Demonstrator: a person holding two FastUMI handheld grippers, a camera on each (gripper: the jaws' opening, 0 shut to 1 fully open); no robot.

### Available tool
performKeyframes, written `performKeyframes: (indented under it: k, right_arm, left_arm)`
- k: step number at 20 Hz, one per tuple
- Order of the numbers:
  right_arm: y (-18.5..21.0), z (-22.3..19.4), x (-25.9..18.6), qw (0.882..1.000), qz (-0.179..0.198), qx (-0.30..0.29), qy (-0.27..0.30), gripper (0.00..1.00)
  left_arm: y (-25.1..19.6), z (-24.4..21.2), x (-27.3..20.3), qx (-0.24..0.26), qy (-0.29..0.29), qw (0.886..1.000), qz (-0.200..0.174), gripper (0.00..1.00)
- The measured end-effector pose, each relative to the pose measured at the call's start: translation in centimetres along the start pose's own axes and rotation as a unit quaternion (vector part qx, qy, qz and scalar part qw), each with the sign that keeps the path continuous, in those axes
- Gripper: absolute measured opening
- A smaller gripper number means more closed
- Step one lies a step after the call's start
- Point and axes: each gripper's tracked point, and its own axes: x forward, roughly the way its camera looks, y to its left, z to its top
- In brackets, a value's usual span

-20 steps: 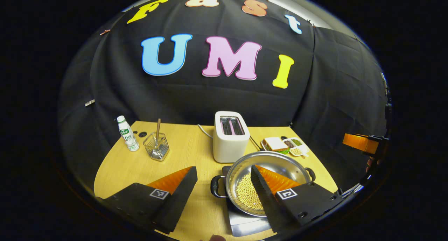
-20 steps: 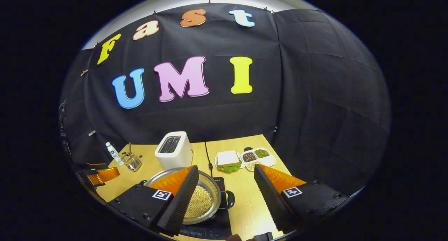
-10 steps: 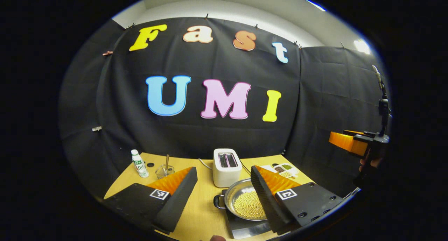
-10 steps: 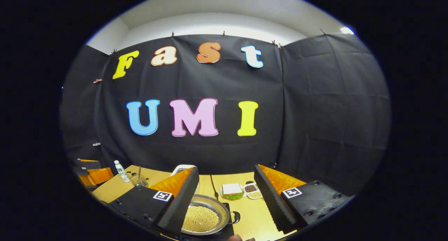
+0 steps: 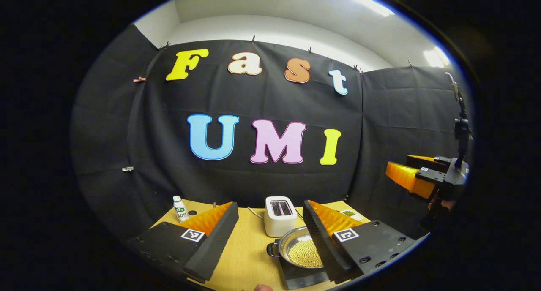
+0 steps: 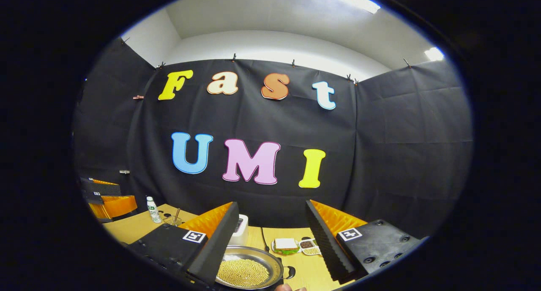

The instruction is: First push the handle of the pot to place it horizontally, then grasp the pot with both hands and set it on the induction cooktop.

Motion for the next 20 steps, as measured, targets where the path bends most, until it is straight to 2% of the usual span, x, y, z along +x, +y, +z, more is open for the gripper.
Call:
performKeyframes:
  k: [1,6,20]
  right_arm:
    - [0.4,0.1,-0.2,1.0,0.004,-0.005,-0.003,0.94]
    - [2.0,-0.8,-0.7,1.0,0.017,-0.018,0.001,0.97]
    - [2.7,-5.4,-2.4,0.999,0.002,-0.024,0.033,0.98]
  left_arm:
    - [-0.1,0.0,0.1,0.0,0.0,1.0,0.001,0.95]
    - [-0.5,-0.3,-0.2,0.006,0.002,1.0,0.001,0.95]
    - [-1.7,-2.1,-0.3,-0.002,0.019,1.0,-0.018,0.95]
